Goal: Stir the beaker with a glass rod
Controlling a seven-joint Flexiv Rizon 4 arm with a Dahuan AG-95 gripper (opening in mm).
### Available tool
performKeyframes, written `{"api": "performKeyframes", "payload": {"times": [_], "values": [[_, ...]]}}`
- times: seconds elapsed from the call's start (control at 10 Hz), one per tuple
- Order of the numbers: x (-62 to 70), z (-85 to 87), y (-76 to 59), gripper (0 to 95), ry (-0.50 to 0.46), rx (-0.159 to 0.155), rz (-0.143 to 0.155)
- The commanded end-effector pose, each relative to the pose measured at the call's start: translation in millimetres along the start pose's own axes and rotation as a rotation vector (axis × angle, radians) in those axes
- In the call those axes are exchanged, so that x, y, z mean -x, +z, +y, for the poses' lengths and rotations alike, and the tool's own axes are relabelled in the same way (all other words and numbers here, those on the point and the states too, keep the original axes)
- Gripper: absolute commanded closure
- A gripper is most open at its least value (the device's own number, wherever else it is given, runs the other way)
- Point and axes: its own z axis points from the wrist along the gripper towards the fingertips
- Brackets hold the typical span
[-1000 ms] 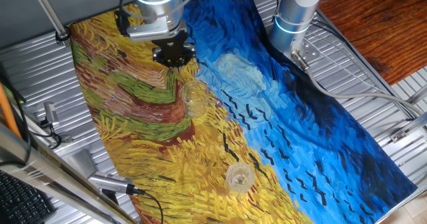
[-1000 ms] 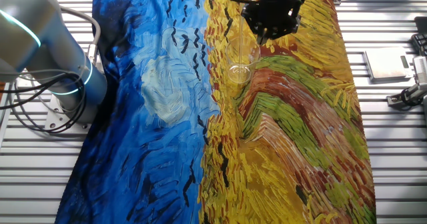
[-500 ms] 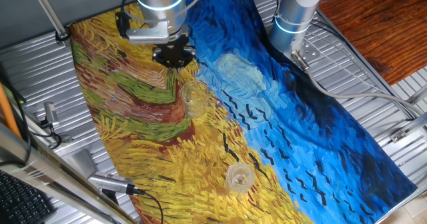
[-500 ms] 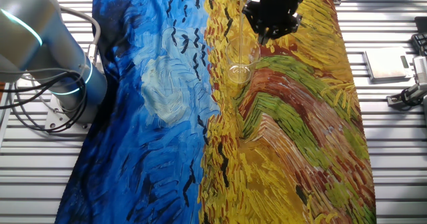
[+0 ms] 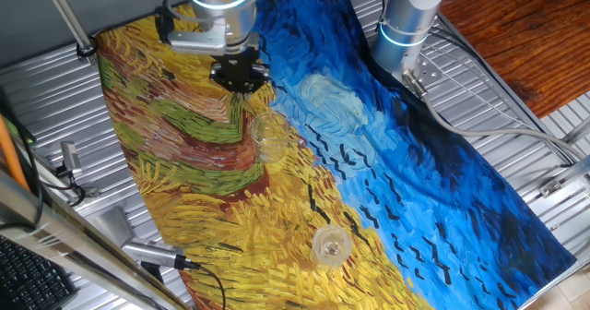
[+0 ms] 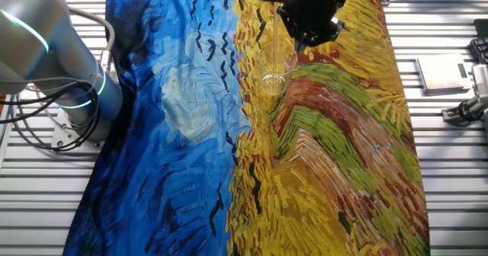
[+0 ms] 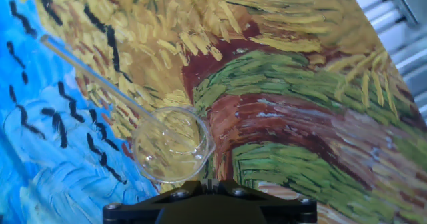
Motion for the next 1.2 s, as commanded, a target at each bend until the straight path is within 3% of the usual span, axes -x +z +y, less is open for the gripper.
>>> {"api": "performKeyframes", "payload": {"times": [0.1,0.4,0.6,0.7,1.2], "values": [[-8.0,-24.2,5.0,95.0,-0.060,0.015,-0.007],[-26.1,-68.1,9.1,95.0,-0.137,0.010,-0.004],[-28.2,-72.3,9.5,95.0,-0.164,-0.016,0.010],[-28.2,-72.3,9.5,95.0,-0.198,-0.066,0.022],[-28.2,-72.3,9.5,95.0,-0.152,-0.082,0.030]]}}
